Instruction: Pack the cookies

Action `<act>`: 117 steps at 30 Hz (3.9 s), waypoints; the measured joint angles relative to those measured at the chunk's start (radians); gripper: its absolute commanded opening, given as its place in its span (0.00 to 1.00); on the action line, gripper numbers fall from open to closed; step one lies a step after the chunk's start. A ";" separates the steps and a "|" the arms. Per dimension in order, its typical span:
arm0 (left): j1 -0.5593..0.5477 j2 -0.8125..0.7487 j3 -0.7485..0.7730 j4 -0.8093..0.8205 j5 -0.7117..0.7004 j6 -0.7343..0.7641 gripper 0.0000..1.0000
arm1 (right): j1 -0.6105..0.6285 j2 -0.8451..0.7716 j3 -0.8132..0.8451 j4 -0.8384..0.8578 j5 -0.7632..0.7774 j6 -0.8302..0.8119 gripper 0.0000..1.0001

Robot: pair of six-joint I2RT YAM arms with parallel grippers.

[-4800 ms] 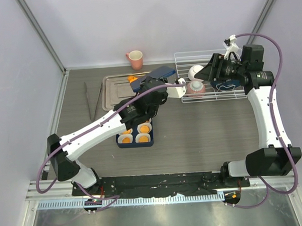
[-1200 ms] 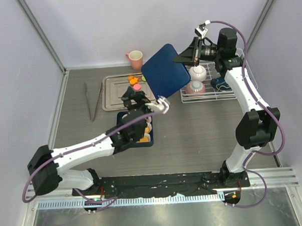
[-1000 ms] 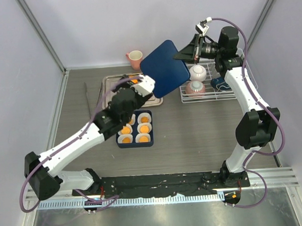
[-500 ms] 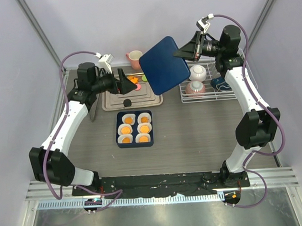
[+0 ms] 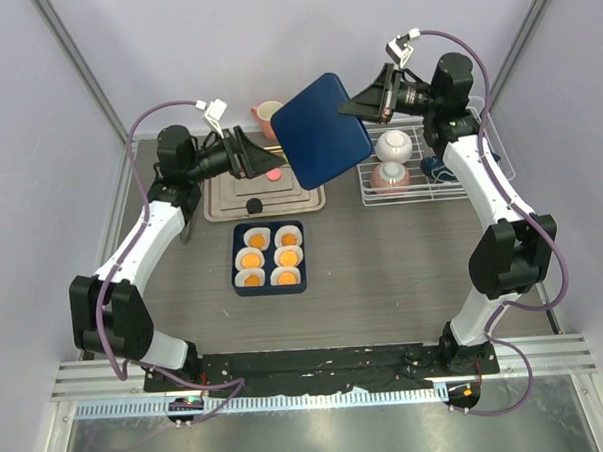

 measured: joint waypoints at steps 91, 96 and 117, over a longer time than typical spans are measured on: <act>0.175 0.019 -0.085 0.059 0.161 -0.152 0.01 | 0.021 -0.158 -0.291 -0.373 0.210 -0.467 0.81; 0.204 0.019 0.004 -0.396 0.192 0.172 0.02 | 0.021 -0.179 -0.290 -0.389 0.221 -0.487 0.81; 0.288 0.100 -0.098 -0.944 0.183 0.636 0.06 | 0.051 -0.217 -0.307 -0.441 0.284 -0.560 0.86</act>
